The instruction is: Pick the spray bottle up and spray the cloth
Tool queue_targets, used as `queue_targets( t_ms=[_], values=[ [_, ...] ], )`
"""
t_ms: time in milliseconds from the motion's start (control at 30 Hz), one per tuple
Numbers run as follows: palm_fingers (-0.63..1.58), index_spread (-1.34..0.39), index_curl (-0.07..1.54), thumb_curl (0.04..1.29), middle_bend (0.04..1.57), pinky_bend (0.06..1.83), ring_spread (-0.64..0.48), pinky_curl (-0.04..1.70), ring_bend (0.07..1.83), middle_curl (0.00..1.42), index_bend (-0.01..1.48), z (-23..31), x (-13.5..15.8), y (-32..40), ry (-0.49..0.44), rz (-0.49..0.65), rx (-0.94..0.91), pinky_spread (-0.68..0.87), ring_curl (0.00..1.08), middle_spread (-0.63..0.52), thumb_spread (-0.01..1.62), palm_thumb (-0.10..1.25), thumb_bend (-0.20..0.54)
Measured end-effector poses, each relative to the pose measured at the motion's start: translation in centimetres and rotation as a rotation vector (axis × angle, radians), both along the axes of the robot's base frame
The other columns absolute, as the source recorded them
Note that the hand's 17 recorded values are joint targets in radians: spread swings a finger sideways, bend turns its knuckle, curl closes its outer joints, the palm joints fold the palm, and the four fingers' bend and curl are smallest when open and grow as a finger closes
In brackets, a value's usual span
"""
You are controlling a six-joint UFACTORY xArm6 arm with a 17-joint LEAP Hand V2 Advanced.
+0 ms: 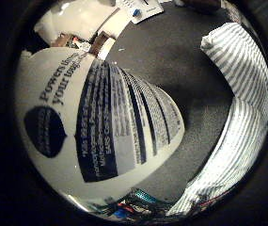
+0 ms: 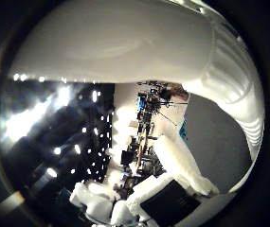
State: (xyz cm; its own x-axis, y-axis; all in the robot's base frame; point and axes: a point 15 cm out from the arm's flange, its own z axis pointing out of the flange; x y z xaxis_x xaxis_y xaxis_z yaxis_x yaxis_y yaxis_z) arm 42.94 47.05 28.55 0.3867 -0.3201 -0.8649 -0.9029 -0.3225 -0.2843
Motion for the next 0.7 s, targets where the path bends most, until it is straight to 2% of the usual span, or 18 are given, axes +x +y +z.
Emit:
queue_targets(
  t_ms=[233,700],
  values=[
    [-0.06,-0.18,0.33,0.37,0.17,0.4,0.23,0.43,0.31,0.34,0.15,0.5,-0.1,-2.3,-0.007,0.032,-0.048,0.43,0.27,0.23,1.1,0.65,-0.023],
    [-0.02,-0.18,0.28,0.31,0.17,0.4,0.24,0.35,0.24,0.27,0.16,-1.1,-1.5,-9.6,0.013,-0.009,-0.158,0.43,0.26,0.23,1.09,0.61,-0.023]
  ],
)
